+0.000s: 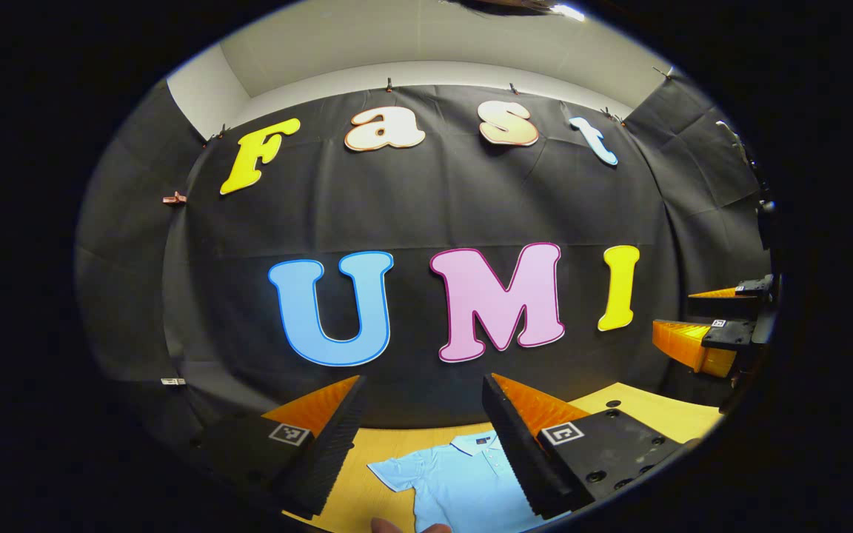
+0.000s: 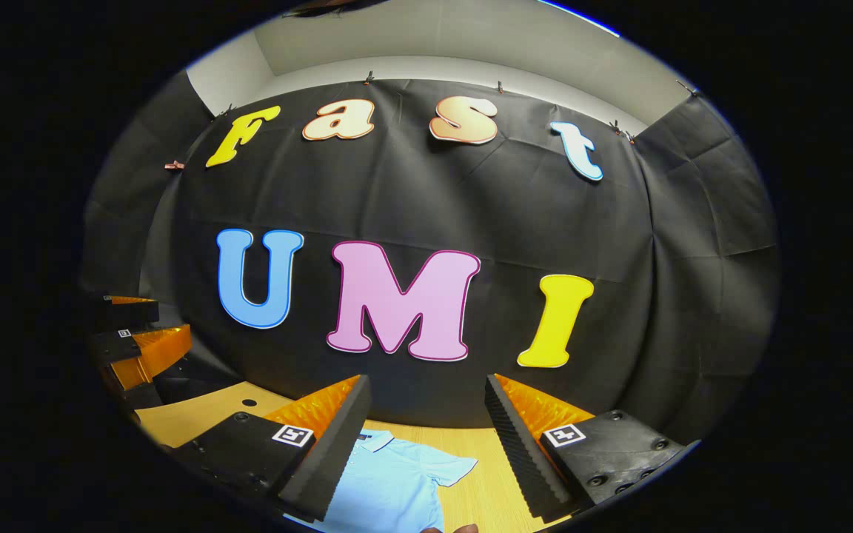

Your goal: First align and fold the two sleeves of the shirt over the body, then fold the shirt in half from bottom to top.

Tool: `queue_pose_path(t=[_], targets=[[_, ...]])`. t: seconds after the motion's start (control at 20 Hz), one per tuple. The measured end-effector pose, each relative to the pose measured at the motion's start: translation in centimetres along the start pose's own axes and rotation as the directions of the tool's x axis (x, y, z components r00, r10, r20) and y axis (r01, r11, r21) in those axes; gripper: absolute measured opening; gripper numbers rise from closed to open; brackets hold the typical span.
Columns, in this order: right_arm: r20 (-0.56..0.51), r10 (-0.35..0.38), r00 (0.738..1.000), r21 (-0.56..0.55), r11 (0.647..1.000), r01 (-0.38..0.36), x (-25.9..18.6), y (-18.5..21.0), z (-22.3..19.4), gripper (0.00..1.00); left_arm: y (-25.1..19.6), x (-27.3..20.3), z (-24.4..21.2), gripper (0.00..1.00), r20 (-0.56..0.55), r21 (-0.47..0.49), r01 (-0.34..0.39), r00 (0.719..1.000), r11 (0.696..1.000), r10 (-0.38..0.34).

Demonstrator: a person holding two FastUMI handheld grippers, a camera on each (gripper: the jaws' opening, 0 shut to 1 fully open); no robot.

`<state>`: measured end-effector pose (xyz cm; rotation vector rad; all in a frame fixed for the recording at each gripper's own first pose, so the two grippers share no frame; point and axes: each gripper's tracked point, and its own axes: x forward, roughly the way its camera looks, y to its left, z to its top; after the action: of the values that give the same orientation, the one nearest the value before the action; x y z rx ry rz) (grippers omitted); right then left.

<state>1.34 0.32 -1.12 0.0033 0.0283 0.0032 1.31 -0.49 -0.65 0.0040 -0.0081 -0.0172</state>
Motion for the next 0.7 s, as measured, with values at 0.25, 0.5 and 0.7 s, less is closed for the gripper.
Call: queue_pose_path(t=[0.25,0.5,0.7], targets=[[-0.038,-0.015,0.999,-0.021,1.0,0.014,1.6,-0.4,-1.0,0.96,-0.1,0.4,-0.4,0.98,-0.002,0.0,0.001,1.0,1.0,-0.001],[-0.199,-0.037,0.979,-0.012,0.999,0.035,6.8,-2.0,-6.7,0.97,-0.5,0.5,-1.2,0.98,-0.01,0.007,0.007,1.0,1.0,-0.007],[-0.399,-0.047,0.916,0.075,0.994,0.084,11.8,-4.1,-15.4,0.97,-0.9,0.6,-1.9,0.98,-0.024,0.012,0.009,1.0,1.0,-0.008]])
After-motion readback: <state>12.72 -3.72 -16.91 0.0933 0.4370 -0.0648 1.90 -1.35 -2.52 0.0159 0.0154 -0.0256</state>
